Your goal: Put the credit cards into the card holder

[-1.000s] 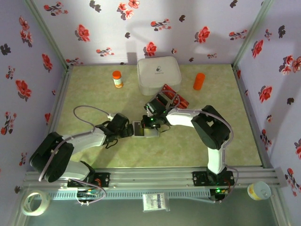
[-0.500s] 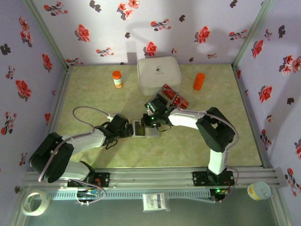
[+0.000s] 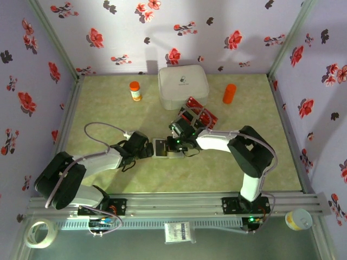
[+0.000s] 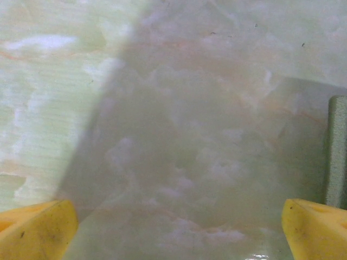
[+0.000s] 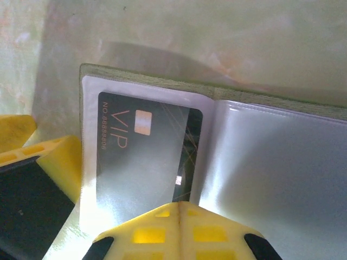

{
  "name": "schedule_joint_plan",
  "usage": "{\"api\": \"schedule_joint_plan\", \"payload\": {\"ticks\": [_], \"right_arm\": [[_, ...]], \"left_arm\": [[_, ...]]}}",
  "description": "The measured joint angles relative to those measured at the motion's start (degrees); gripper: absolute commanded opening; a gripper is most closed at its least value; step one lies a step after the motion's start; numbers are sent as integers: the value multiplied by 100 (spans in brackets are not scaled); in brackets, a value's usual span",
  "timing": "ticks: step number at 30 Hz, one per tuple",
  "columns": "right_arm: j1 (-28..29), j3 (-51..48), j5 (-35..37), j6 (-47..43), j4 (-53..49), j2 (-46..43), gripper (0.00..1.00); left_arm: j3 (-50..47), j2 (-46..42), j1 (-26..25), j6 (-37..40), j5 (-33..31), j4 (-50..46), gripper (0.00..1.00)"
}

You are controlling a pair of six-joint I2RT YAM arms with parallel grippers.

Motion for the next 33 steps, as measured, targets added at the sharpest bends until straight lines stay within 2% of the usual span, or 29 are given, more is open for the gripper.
{"api": "schedule_joint_plan", "payload": {"ticks": [18, 26, 33], "right_arm": [[164, 258, -17, 92, 81, 352, 5], [164, 258, -15, 105, 79, 350, 7], [164, 260, 7, 96, 24, 315, 11]], "left_arm": [[0, -35, 0, 11, 2, -20, 99], [-46, -435, 254, 7, 42, -509, 100], [-46, -721, 280, 7, 105, -640, 100]]}}
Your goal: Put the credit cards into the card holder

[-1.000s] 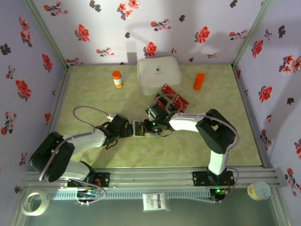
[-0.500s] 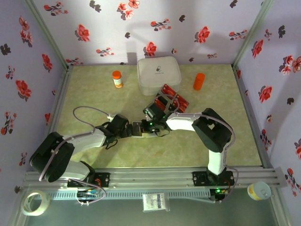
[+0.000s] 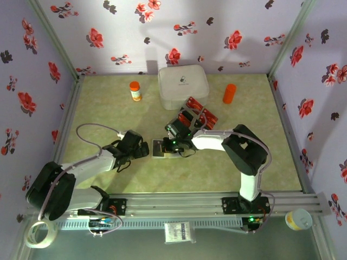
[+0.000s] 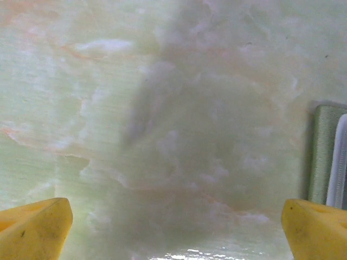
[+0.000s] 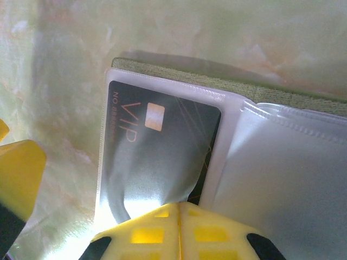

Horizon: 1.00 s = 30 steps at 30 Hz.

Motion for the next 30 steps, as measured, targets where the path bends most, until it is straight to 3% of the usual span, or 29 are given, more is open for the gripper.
{"api": "schedule_joint_plan", "payload": {"ticks": [14, 30], "right_arm": [[-129, 9, 129, -120, -348, -343, 10], [-146, 181, 9, -103, -238, -33, 7]], "left_arm": [[0, 103, 0, 4, 201, 22, 100], [20, 157, 0, 4, 247, 42, 100]]}}
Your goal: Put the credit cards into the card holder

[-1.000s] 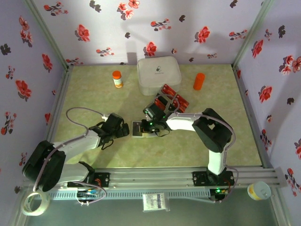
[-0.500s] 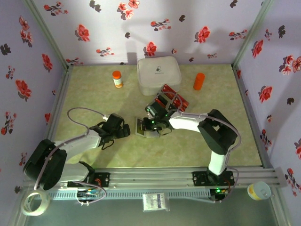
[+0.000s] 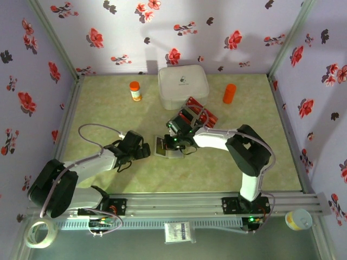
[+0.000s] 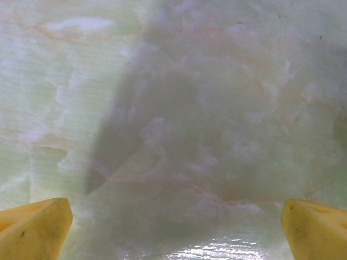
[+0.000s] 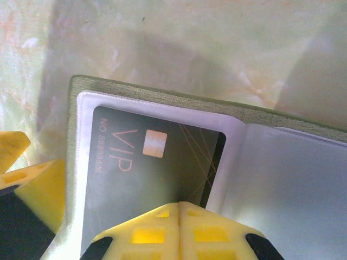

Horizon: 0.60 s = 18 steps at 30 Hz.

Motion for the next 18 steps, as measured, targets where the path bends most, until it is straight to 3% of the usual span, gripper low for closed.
{"api": "schedule_joint_plan", "payload": {"ticks": [18], "right_arm": [[4, 2, -146, 136, 219, 179, 8]], "left_arm": [[457, 433, -136, 2, 186, 225, 100]]}}
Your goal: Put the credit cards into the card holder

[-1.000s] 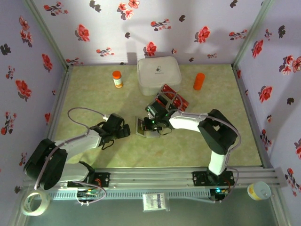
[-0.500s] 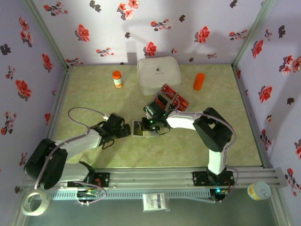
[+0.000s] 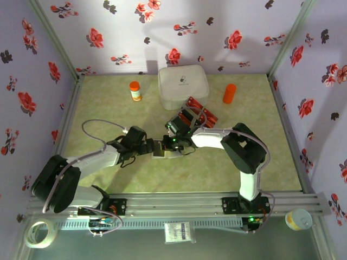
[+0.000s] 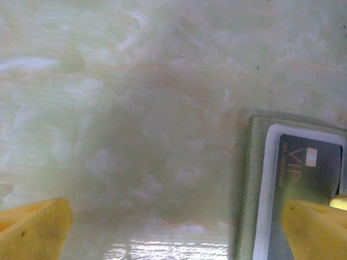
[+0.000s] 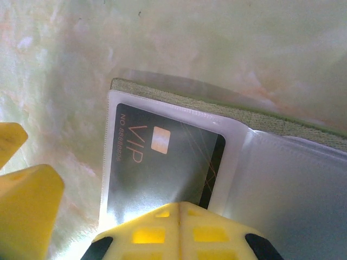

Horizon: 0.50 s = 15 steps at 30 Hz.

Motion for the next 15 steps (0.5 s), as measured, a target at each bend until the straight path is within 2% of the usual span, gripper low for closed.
{"api": "schedule_joint_plan", "payload": {"ticks": [6, 15], "right_arm": [[0, 0, -2, 17, 33, 2, 8], [-17, -4, 4, 11, 35, -33, 9]], "left_arm": [[24, 385, -140, 2, 0, 190, 100], [66, 520, -195, -2, -192, 199, 99]]}}
